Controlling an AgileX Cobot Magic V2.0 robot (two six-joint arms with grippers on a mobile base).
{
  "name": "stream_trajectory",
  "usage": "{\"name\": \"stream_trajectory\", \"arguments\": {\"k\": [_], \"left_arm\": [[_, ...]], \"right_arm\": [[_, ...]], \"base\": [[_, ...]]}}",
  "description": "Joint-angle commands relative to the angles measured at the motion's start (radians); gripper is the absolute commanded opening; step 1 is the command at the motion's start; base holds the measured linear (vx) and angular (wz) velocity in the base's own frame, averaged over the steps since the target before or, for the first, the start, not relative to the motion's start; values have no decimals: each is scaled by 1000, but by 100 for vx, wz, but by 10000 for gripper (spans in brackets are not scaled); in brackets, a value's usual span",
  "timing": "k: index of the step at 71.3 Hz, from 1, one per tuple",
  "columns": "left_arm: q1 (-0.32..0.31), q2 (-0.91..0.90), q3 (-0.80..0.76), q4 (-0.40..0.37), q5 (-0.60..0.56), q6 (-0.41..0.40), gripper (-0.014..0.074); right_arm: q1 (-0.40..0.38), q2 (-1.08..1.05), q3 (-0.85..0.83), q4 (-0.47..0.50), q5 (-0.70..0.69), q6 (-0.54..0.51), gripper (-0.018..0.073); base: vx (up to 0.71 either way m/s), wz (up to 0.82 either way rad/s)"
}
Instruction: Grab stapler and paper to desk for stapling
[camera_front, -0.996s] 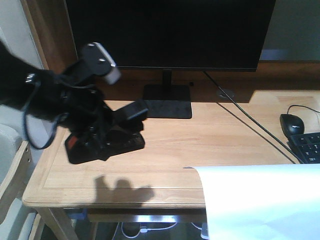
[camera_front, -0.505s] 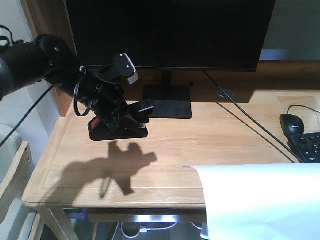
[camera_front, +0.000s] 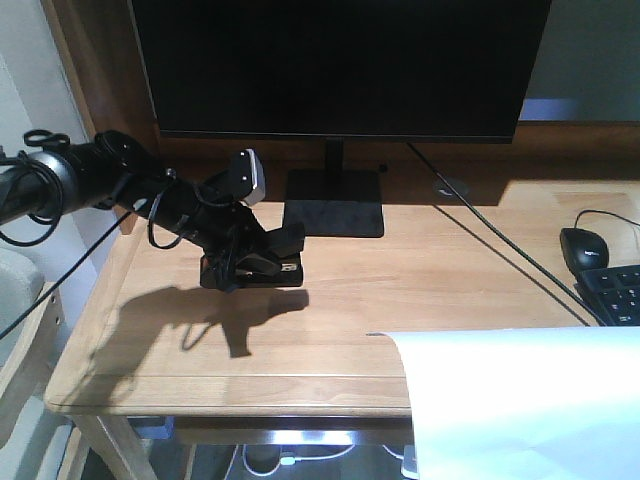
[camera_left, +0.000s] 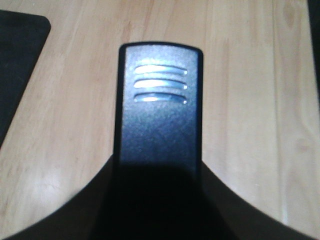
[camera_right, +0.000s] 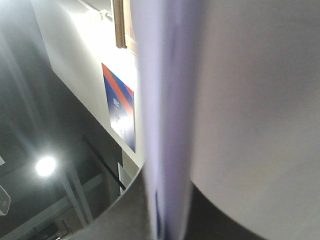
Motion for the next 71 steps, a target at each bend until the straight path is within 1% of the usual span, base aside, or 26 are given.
{"name": "stream_trajectory", "arguments": {"k": [1, 7, 15, 27, 52, 63, 71], "left_arm": [[9, -40, -35, -158, -21, 80, -6], [18, -15, -35, -208, -42, 107, -6], [30, 18, -35, -235, -61, 114, -6], [34, 59, -35, -236, -56, 121, -6], [34, 103, -36, -233, -25, 272, 3], [34, 104, -36, -235, -27, 282, 19], [34, 104, -36, -235, -39, 282, 57]], "right_arm": [[3, 15, 4, 3, -45, -8, -3], [3, 15, 4, 3, -45, -8, -3], [3, 15, 4, 3, -45, -8, -3], [3, 15, 4, 3, -45, -8, -3], [3, 15, 4, 3, -45, -8, -3], [3, 15, 4, 3, -45, -8, -3], [3, 15, 4, 3, -45, -8, -3]], "base": [[0, 0], [0, 0], [0, 0], [0, 0], [0, 0], [0, 0], [0, 0]]}}
